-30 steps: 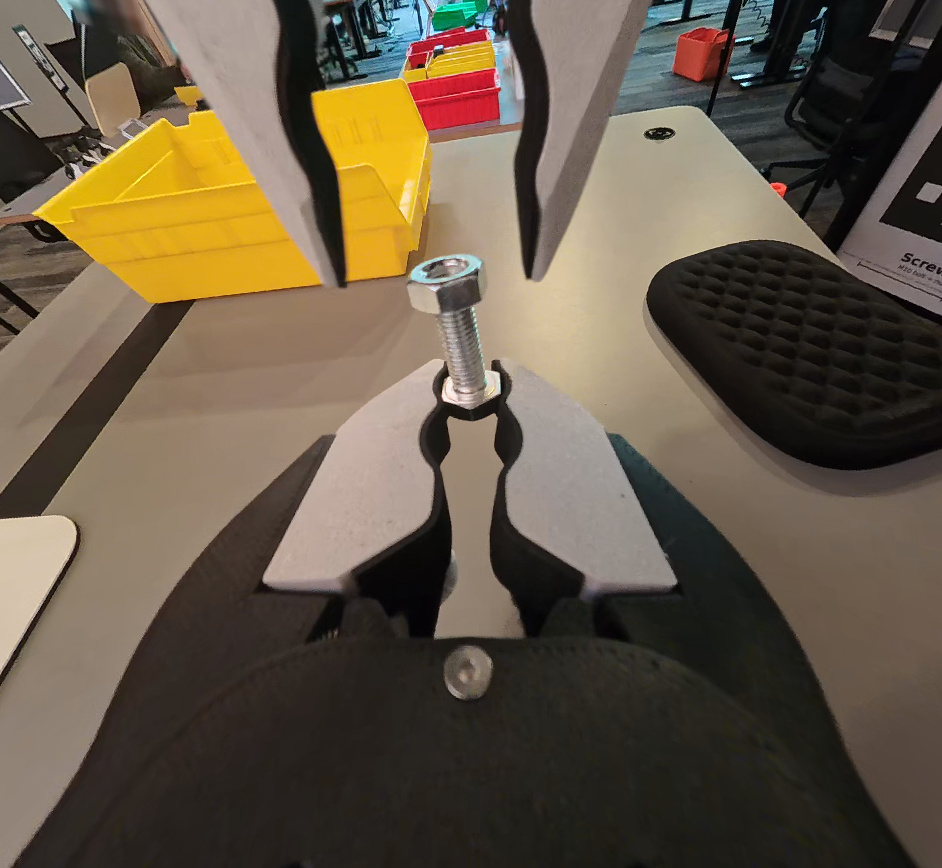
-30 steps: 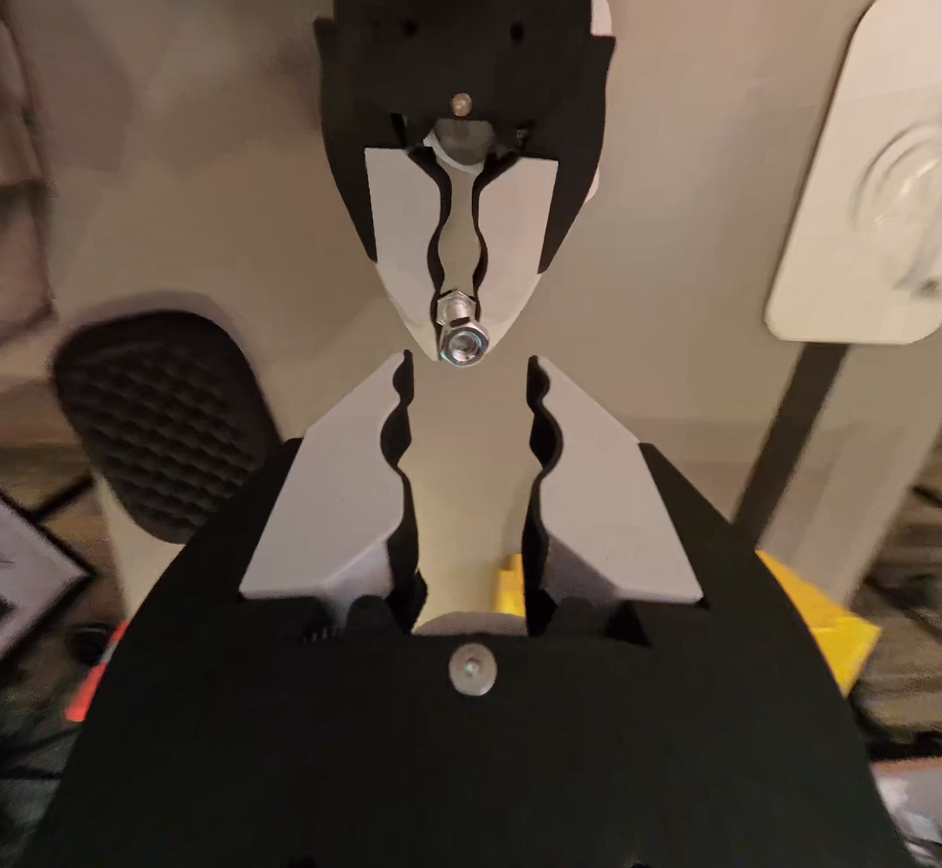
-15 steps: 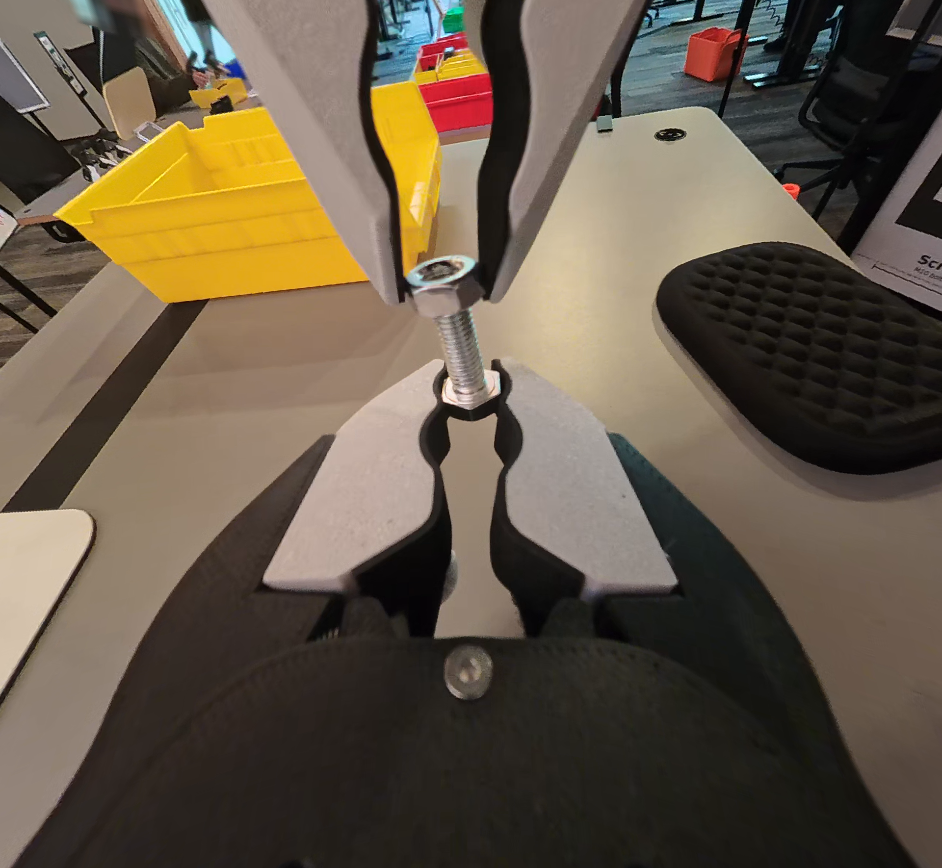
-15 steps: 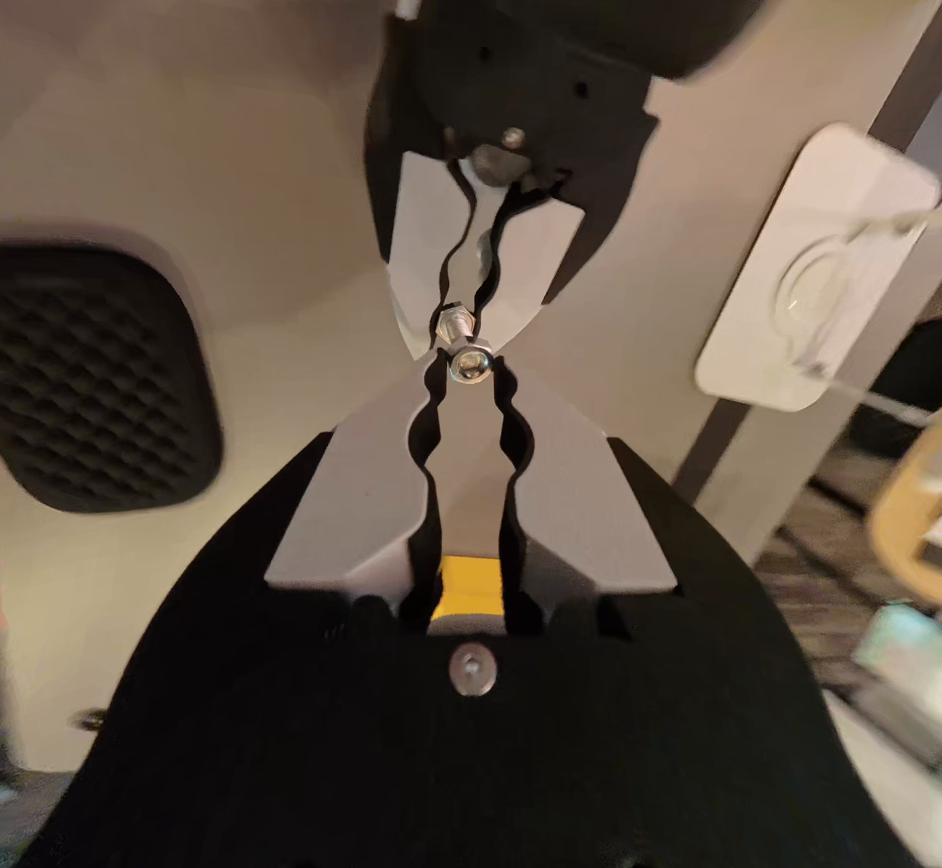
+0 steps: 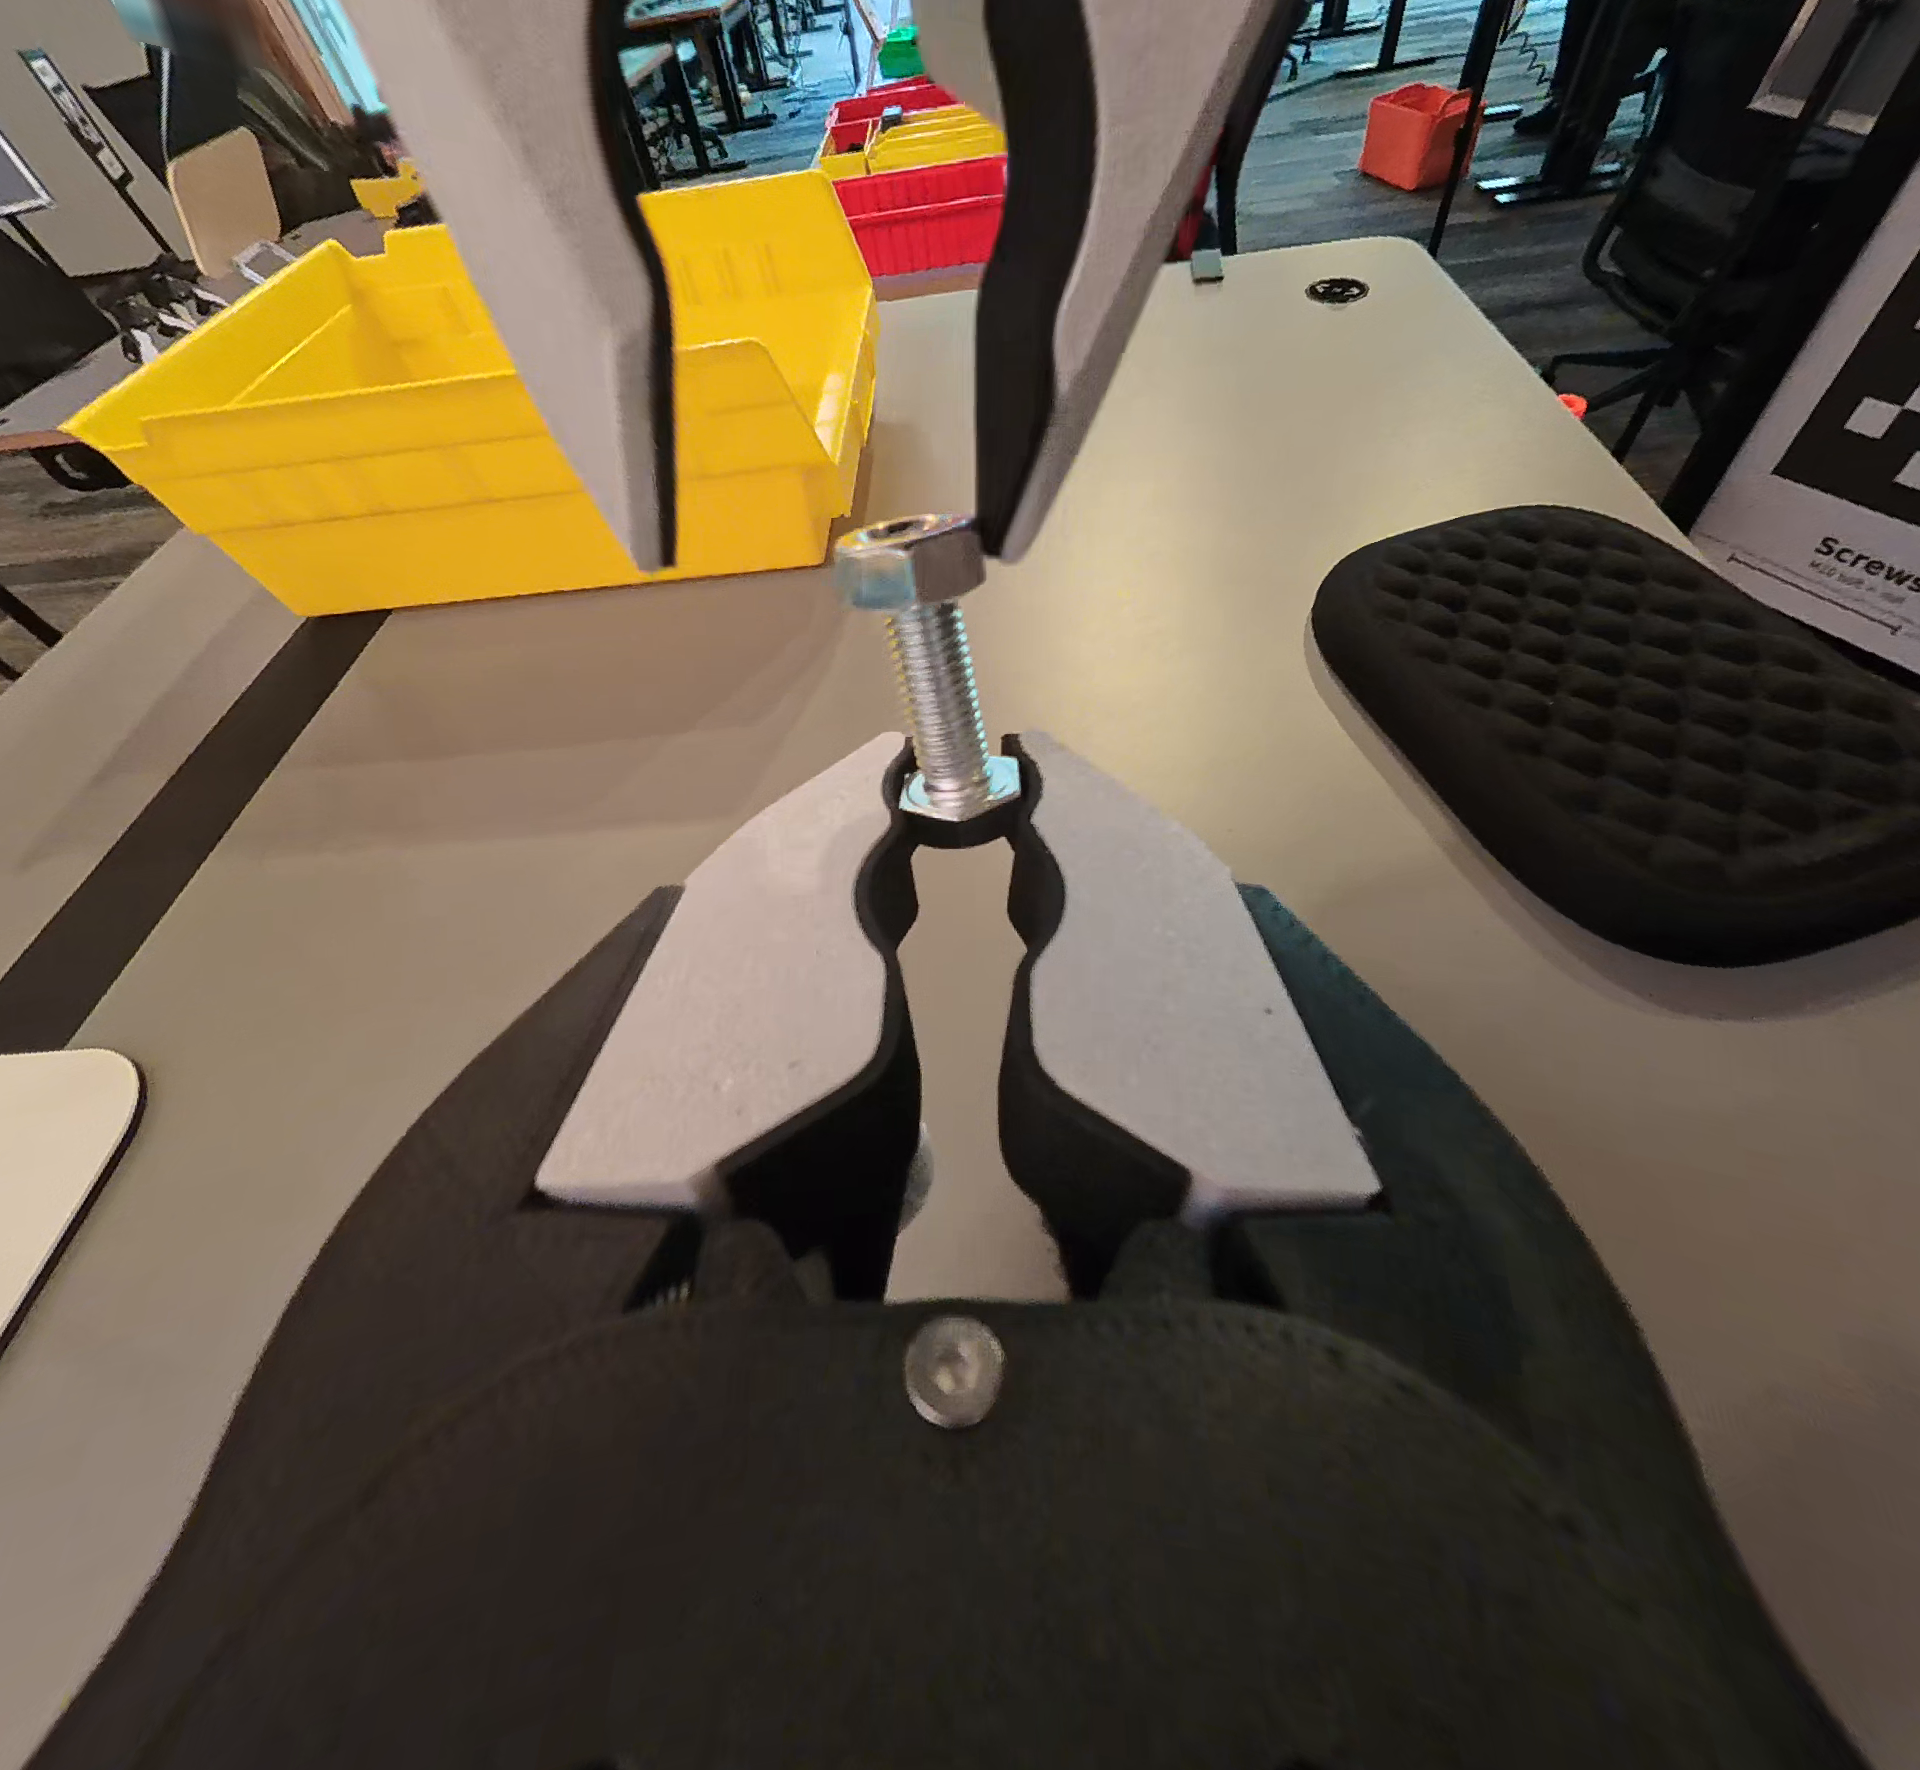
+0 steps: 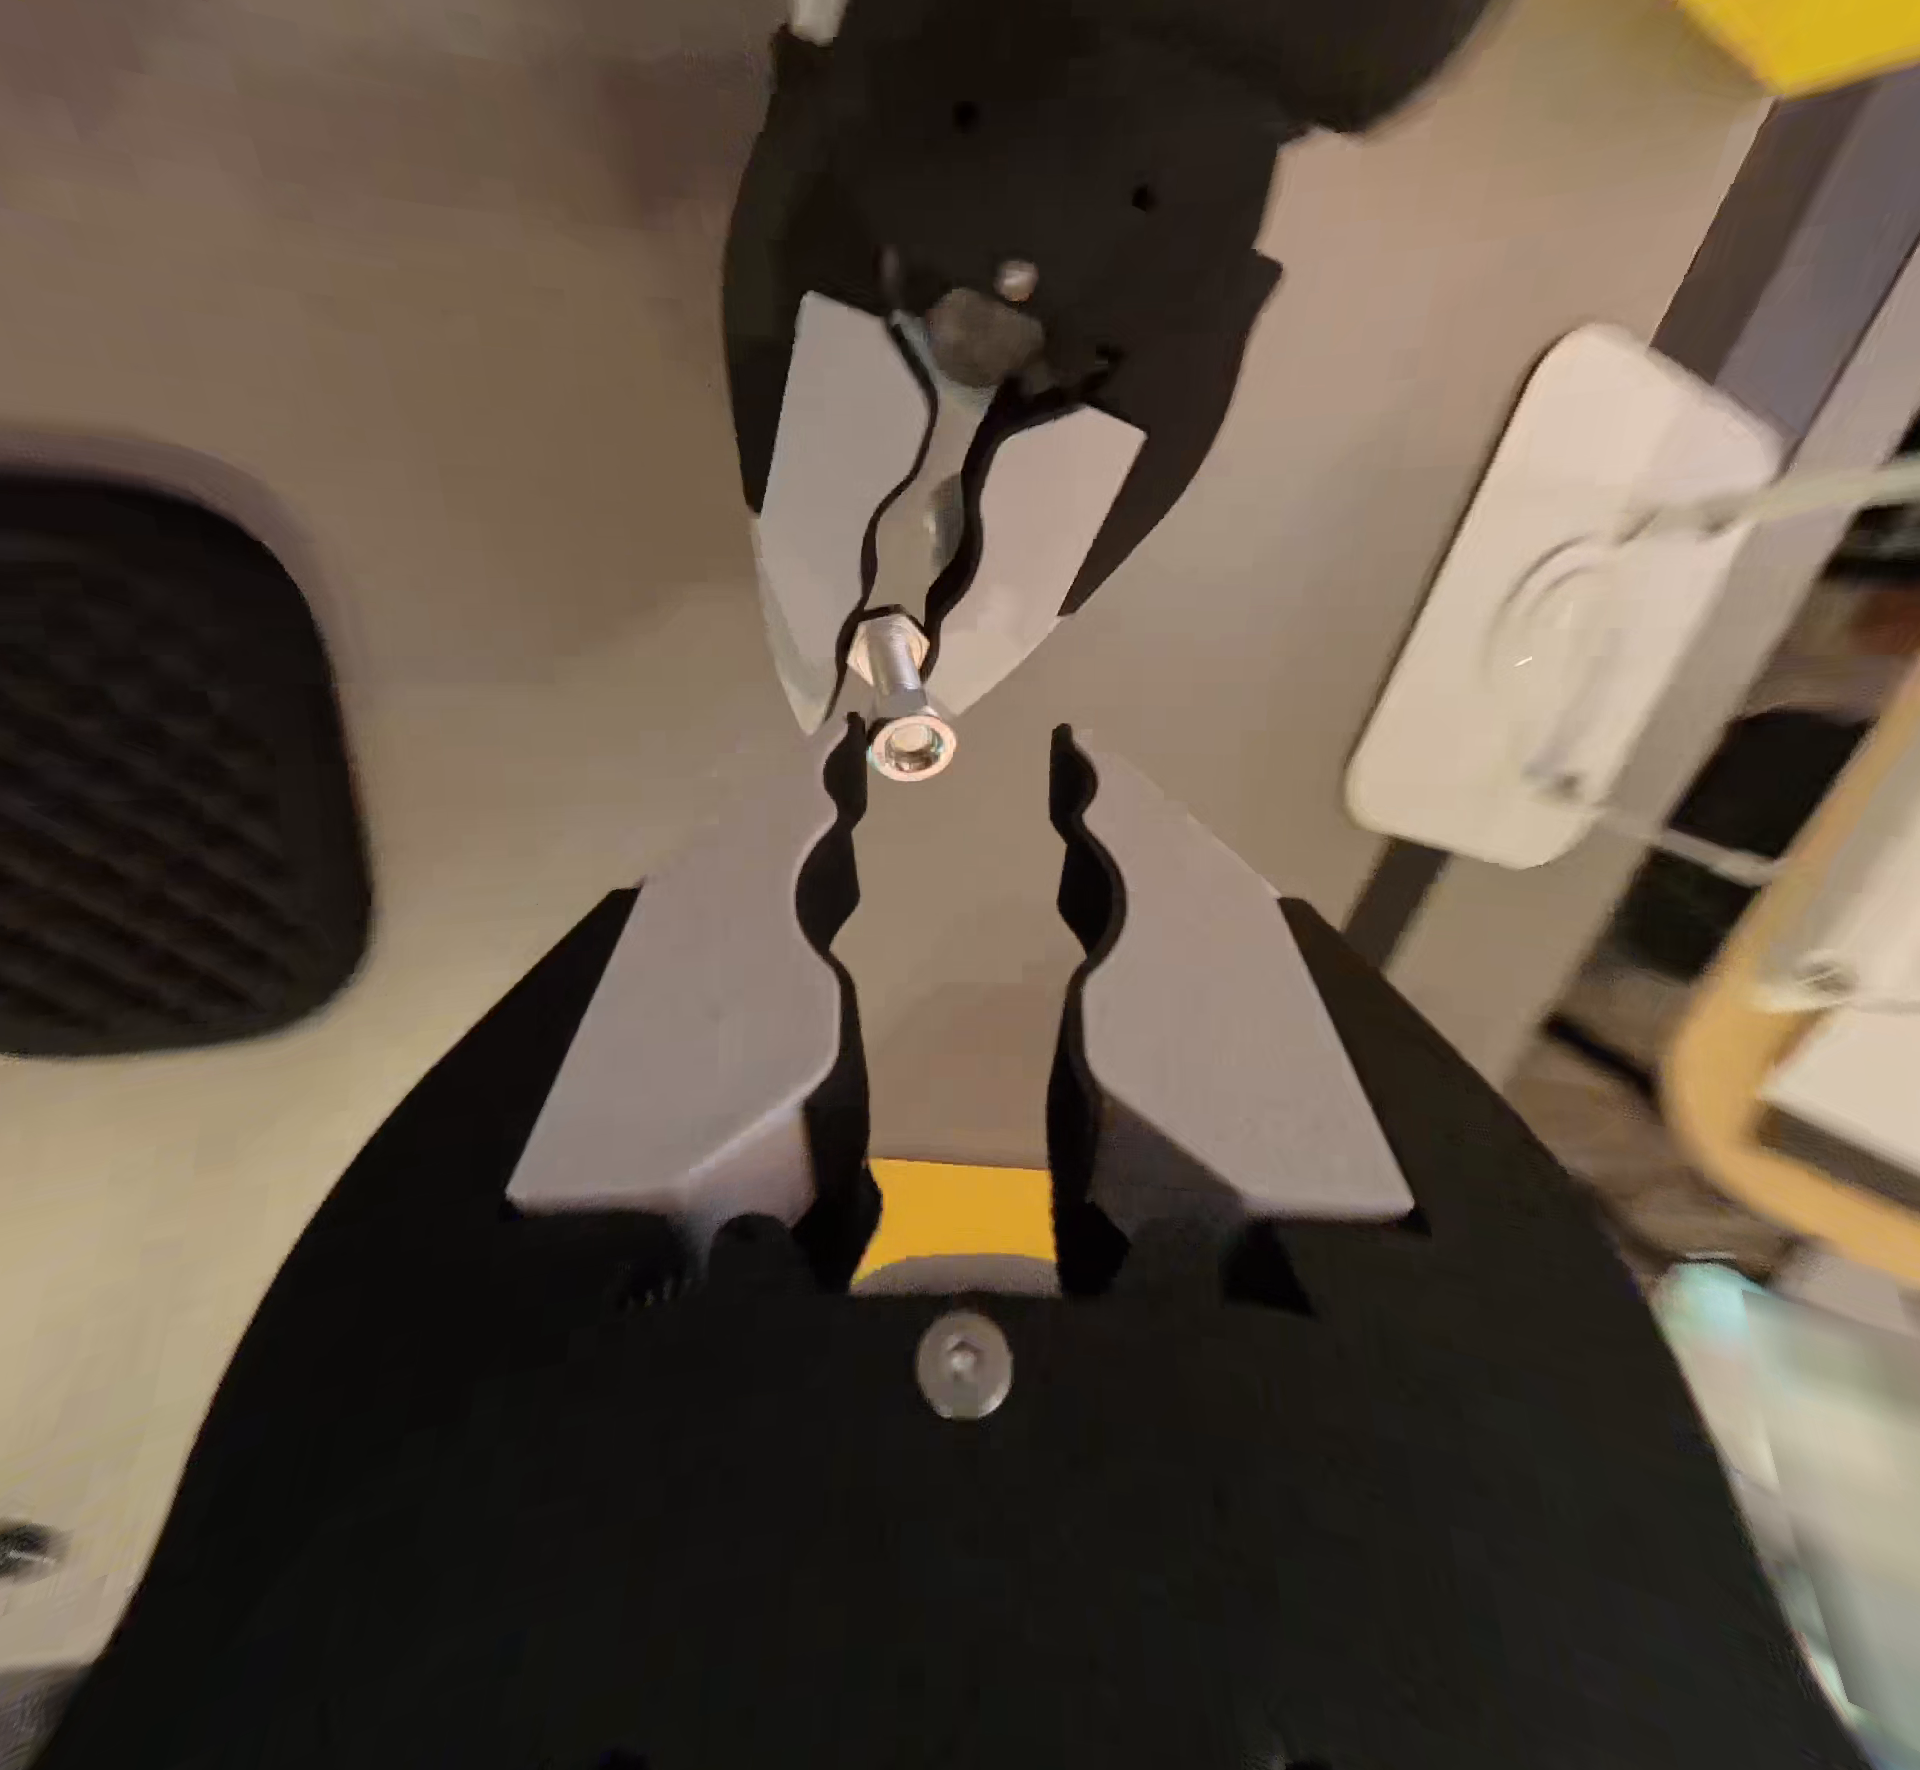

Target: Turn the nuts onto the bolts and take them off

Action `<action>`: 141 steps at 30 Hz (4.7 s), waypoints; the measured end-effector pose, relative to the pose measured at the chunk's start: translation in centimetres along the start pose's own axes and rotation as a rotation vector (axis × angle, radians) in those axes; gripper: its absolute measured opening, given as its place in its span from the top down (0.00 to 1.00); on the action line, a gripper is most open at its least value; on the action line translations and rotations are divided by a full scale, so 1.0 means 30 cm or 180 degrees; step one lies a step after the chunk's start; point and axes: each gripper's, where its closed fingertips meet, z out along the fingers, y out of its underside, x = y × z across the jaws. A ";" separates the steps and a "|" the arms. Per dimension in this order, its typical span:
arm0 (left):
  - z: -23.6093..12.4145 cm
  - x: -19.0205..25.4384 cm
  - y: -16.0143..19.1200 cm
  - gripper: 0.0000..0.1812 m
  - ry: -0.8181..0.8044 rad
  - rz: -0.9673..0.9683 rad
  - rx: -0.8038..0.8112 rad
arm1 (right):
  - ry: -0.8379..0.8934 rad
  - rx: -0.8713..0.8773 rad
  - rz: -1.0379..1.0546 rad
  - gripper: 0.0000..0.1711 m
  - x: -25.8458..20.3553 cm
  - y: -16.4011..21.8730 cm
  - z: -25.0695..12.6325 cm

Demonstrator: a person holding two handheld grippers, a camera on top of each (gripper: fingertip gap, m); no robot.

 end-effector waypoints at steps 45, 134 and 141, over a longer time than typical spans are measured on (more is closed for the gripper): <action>-0.005 0.003 -0.018 0.93 -0.0050 0.0092 0.0061 | -0.0148 -0.0081 -0.0196 0.91 -0.025 -0.031 -0.008; -0.180 0.299 -0.075 0.93 0.1896 0.0206 0.0373 | -0.0273 0.0533 -0.1835 0.84 -0.194 -0.243 -0.090; -0.199 0.337 -0.089 0.93 0.2046 0.0287 0.0372 | -0.0242 0.0469 -0.2131 0.89 -0.230 -0.289 -0.093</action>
